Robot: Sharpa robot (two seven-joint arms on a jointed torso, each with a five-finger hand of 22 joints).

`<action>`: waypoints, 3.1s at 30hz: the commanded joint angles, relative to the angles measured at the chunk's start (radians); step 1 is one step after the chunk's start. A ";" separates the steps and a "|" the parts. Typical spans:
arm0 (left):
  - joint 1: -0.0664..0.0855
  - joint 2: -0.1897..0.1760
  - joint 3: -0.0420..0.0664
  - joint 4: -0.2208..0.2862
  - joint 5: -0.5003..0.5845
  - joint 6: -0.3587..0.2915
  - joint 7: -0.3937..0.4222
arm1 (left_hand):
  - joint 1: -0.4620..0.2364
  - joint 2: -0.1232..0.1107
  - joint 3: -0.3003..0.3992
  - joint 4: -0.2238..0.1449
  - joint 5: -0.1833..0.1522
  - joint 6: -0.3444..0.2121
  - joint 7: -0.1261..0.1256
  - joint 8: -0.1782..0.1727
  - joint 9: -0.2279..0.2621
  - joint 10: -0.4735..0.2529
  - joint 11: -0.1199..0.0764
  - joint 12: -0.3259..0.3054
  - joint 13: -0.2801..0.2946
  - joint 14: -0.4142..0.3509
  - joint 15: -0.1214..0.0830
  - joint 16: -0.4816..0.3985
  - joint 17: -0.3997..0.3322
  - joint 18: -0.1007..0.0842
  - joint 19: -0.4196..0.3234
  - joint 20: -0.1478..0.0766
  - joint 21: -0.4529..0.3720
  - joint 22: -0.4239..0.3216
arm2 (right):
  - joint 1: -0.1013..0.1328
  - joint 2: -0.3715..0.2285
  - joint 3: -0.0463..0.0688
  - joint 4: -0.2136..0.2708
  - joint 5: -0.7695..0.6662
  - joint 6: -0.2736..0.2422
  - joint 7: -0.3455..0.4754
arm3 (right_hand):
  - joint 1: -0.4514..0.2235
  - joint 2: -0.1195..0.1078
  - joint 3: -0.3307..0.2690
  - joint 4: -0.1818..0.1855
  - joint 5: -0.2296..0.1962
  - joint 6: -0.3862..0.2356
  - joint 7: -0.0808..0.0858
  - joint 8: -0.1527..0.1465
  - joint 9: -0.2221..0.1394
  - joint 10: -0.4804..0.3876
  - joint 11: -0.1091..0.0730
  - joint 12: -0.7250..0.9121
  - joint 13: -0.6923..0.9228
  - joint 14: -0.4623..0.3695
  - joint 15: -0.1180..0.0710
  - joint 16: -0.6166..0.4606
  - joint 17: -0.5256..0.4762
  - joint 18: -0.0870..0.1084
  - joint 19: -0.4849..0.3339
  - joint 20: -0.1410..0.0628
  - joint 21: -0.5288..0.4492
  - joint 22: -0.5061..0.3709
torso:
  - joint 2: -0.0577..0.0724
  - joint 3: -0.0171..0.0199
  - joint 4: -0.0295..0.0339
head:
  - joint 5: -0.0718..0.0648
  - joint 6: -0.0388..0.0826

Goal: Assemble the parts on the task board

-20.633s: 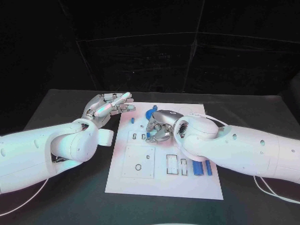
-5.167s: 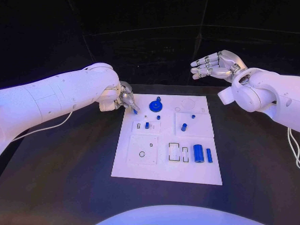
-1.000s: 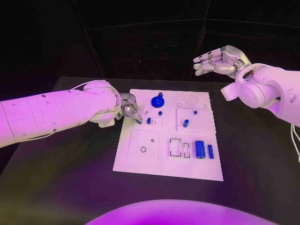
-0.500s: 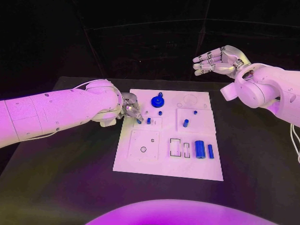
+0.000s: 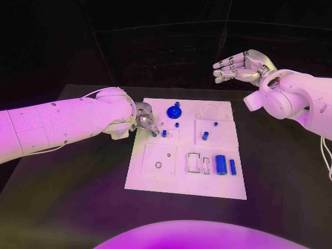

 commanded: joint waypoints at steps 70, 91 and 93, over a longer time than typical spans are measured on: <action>-0.007 0.120 0.002 -0.121 -0.335 -0.203 0.537 | 0.340 -0.048 -0.267 0.036 -0.045 -0.079 0.125 -0.347 -0.386 -0.461 0.138 -0.739 -0.806 -0.067 0.103 -0.328 -0.293 0.089 -0.163 0.092 -0.600 -0.590 | 0.002 0.018 0.001 -0.009 -0.005 0.004 0.011 | -0.038 0.001 0.006 0.008 0.011 -0.005 0.001 0.001 0.000 -0.009 0.002 -0.003 0.000 -0.001 0.005 -0.006 -0.007 0.014 0.012 0.002 -0.016 0.000 | 0.001 0.0011 -0.0002 | -0.020 0.033; -0.034 0.198 0.003 -0.200 -0.412 -0.165 0.506 | 0.346 -0.029 -0.300 0.035 -0.052 0.016 0.105 -0.383 -0.426 -0.375 0.118 -0.738 -0.871 -0.009 0.085 -0.246 -0.246 0.057 -0.057 0.076 -0.396 -0.385 | 0.002 0.025 0.001 -0.011 -0.010 0.003 0.010 | -0.037 0.001 0.008 0.006 0.013 -0.005 0.001 0.001 0.000 -0.009 0.001 -0.003 0.000 -0.001 0.004 -0.006 -0.007 0.014 0.012 0.001 -0.017 0.000 | 0.001 -0.0002 0.0007 | -0.024 0.029; -0.036 0.202 0.003 -0.203 -0.419 -0.163 0.504 | 0.349 -0.025 -0.296 0.035 -0.052 0.023 0.104 -0.384 -0.427 -0.366 0.117 -0.739 -0.875 -0.009 0.084 -0.246 -0.250 0.055 -0.055 0.075 -0.387 -0.376 | 0.002 0.025 0.001 -0.010 -0.010 0.003 0.010 | -0.037 0.001 0.008 0.006 0.013 -0.005 0.001 0.001 0.000 -0.009 0.001 -0.003 0.000 -0.001 0.004 -0.006 -0.007 0.014 0.012 0.001 -0.017 0.000 | 0.000 -0.0003 0.0008 | -0.024 0.028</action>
